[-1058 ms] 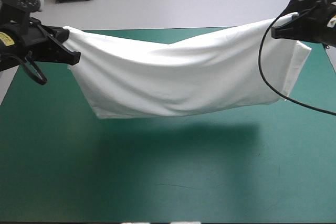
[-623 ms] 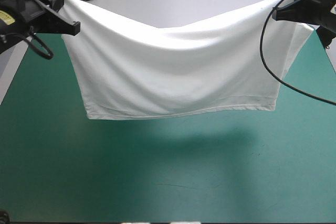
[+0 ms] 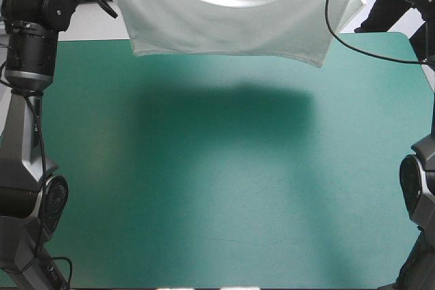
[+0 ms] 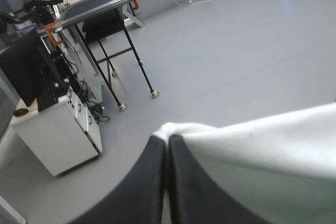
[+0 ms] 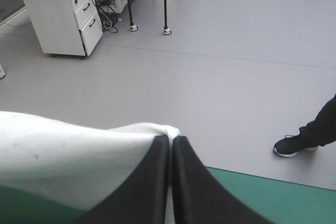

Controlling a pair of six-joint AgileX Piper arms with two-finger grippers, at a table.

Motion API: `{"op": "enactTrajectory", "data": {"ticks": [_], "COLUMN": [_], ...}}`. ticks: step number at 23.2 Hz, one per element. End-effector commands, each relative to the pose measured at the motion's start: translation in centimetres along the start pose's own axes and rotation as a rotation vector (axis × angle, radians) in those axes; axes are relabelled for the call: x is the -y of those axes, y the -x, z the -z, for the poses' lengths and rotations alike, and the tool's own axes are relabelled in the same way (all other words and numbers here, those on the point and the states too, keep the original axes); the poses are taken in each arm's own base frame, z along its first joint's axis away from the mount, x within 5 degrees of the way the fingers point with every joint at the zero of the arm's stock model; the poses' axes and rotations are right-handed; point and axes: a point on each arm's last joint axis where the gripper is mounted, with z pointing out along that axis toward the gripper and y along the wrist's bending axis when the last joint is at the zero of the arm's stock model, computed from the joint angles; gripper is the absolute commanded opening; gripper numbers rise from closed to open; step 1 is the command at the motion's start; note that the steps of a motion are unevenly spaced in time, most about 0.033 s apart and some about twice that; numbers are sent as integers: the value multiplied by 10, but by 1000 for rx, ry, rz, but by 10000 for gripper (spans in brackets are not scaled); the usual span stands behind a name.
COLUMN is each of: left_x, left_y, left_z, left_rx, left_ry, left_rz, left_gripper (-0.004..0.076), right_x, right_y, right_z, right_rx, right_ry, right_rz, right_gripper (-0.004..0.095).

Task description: Fold the cloth

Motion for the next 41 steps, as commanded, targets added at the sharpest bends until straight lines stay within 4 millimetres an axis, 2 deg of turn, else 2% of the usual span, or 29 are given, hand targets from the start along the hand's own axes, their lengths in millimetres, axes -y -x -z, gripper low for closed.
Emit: {"op": "enactTrajectory", "data": {"ticks": [1,4,6,8,11,15,19,27,28,30,35,41], "left_x": [-1,10,18,29,43,59,67,84,89,95,105,109], "left_y": [7,-30,-54,-76,-97,-125,-143,-183,-190,-200,-226,-245], "left_z": [12,0,-6,-13,-15,-17,-9,38,48,61,84,100], "left_rx": [-18,-312,-464,-573,-690,-818,-892,-1071,-1096,-1134,-1229,-1306], "left_ry": [-22,-109,-151,-216,-307,-398,-428,-472,-498,-515,-541,-537], "left_rz": [27,115,143,174,219,274,288,302,298,280,255,227], "left_gripper": [-22,-22,-22,-22,-22,-22,-22,-22,-22,-22,-22,-22], "right_x": [5,7,7,7,6,1,-10,-41,-47,-51,-46,-46], "right_y": [9,-29,-63,-94,-118,-149,-165,-213,-227,-241,-258,-279], "right_z": [14,-12,-27,-36,-36,-24,-9,12,15,25,55,68], "right_rx": [51,-149,-326,-467,-547,-650,-693,-848,-910,-977,-1027,-1063], "right_ry": [4,49,85,104,113,125,140,187,194,178,96,77], "right_rz": [4,-23,-51,-74,-83,-109,-115,-86,-52,-11,51,70], "right_gripper": [-17,-17,-17,-17,-16,-17,-17,-17,-17,-17,-17,-17]}}
